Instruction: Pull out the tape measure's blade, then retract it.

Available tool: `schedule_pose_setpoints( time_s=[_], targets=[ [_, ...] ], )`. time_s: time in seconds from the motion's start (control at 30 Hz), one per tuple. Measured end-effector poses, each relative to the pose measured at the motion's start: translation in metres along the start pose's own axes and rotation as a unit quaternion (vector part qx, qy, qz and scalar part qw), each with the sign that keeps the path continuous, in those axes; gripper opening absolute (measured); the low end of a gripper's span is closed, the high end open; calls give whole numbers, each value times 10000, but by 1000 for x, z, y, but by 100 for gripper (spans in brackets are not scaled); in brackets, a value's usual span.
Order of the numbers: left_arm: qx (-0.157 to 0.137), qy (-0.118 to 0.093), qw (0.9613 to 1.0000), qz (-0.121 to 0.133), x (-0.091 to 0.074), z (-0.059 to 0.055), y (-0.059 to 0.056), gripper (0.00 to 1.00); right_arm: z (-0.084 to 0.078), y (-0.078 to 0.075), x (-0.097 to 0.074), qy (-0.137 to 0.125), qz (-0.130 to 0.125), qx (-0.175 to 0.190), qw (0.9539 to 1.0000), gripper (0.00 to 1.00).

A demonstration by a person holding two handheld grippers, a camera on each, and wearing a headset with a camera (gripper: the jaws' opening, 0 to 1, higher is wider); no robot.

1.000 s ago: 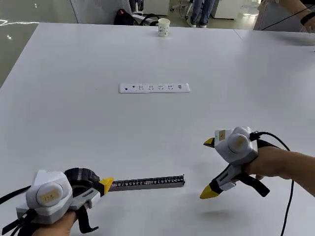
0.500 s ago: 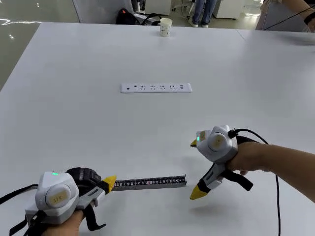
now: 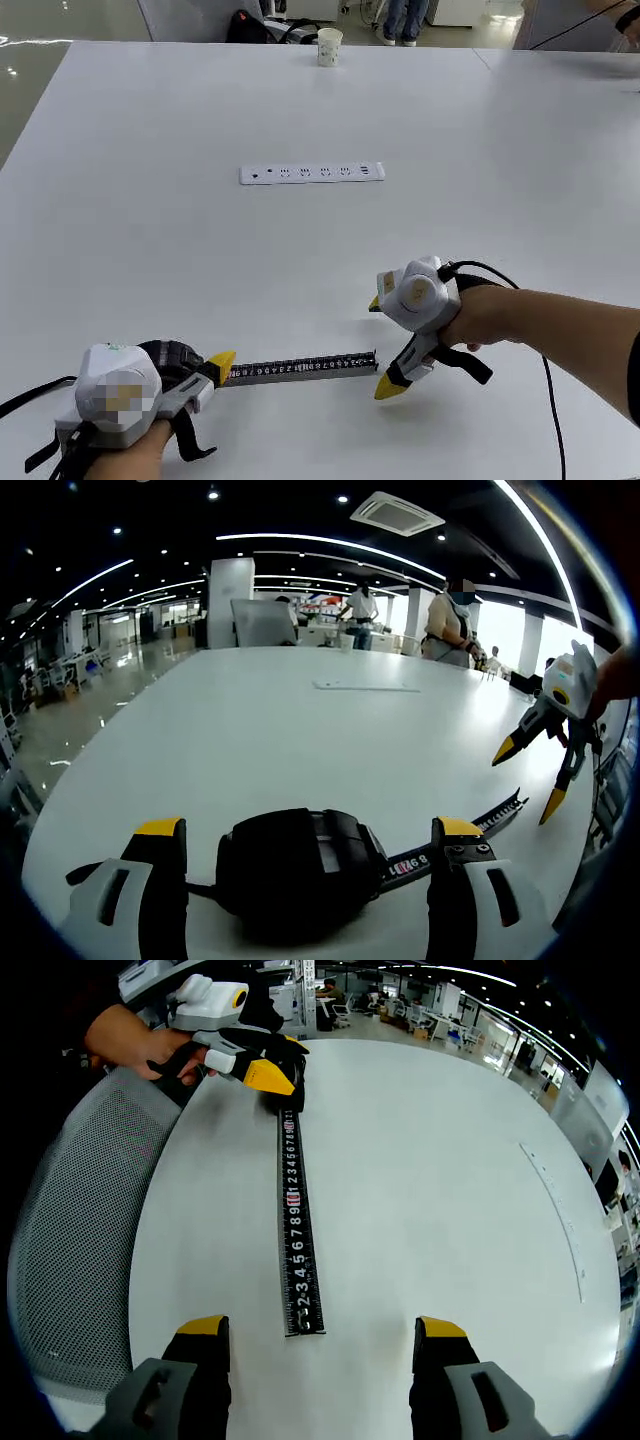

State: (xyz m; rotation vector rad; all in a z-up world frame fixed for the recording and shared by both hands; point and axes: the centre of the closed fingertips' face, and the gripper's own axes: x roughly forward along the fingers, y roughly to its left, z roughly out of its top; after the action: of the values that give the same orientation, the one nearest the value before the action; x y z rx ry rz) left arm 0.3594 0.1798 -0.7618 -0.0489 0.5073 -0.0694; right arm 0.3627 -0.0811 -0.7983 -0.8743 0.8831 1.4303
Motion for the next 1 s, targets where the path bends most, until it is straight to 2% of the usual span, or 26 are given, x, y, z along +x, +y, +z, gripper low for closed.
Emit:
schedule_pose_setpoints(
  time_s=[0.13,0.23,0.37,0.57,0.77,1.0],
  targets=[
    [11,20,10000,-6,-1,-5,-1,99,-2,6,1,43,134,-4,9999,61],
    [-7,39,10000,4,-1,-7,-1,99,-3,8,3,77,101,-112,9999,59],
    [-50,39,10000,-18,-1,-9,-3,99,0,8,3,43,82,-188,9998,50],
    [-128,2,9999,-10,-1,-8,-3,99,-3,9,4,150,59,-263,9995,32],
    [-195,-50,9998,13,-3,-5,-1,99,-7,10,4,218,62,-309,9993,25],
    [-166,-59,9998,-3,-4,-4,-1,99,-3,11,6,175,61,-257,9995,21]
  ],
)
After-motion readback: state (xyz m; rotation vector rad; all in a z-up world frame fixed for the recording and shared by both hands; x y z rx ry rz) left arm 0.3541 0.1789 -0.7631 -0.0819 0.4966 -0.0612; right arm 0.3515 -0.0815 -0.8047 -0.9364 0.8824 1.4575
